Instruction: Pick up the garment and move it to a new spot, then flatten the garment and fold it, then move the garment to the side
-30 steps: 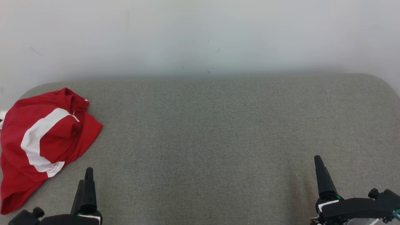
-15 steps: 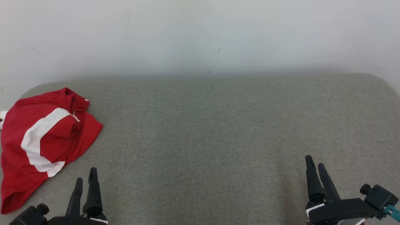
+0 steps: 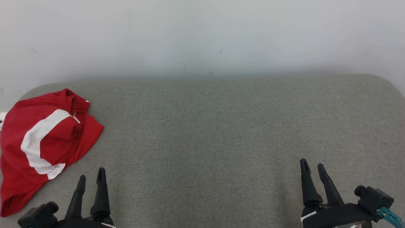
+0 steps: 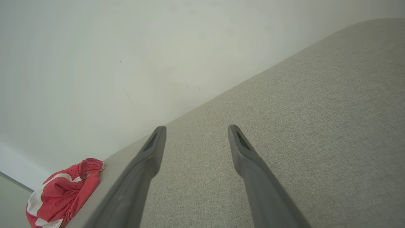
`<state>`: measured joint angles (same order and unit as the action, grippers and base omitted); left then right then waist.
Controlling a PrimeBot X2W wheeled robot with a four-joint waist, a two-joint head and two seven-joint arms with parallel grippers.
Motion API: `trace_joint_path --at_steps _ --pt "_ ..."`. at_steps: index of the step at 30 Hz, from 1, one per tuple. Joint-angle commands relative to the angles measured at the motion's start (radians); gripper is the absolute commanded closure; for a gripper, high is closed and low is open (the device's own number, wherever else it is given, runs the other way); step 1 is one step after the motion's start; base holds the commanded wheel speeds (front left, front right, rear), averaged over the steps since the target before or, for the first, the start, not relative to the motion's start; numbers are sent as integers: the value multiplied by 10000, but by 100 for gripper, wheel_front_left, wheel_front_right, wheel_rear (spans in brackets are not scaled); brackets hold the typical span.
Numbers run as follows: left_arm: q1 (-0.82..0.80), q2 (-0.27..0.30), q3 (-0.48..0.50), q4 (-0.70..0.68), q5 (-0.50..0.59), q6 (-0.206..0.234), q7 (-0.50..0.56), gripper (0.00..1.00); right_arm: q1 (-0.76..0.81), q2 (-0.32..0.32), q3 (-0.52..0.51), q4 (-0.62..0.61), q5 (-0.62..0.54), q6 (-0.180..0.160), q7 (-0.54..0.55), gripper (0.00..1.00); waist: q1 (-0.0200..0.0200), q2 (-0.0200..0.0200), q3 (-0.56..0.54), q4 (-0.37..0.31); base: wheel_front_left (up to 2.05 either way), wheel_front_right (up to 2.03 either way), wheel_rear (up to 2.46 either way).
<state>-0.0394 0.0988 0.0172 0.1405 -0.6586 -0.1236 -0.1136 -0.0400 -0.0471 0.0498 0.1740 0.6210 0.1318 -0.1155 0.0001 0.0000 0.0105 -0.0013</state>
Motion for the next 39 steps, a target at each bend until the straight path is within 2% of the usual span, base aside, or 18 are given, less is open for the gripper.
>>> trace_joint_path --at_steps 1,25,39 --pt "4 103 -29 -160 384 -40 -118 0 -32 -36 62 -154 -373 -10 -113 0 0 0 3 -2 0 0 0" --pt "327 211 86 -354 2649 -59 -737 0 213 -40 71 -280 -2869 -14 -733 0 0 0 -82 37 0 0 0" --pt "536 360 71 -223 3353 -63 -1048 0 425 -42 15 -364 -3944 -16 -1025 0 0 0 -217 45 0 0 0"
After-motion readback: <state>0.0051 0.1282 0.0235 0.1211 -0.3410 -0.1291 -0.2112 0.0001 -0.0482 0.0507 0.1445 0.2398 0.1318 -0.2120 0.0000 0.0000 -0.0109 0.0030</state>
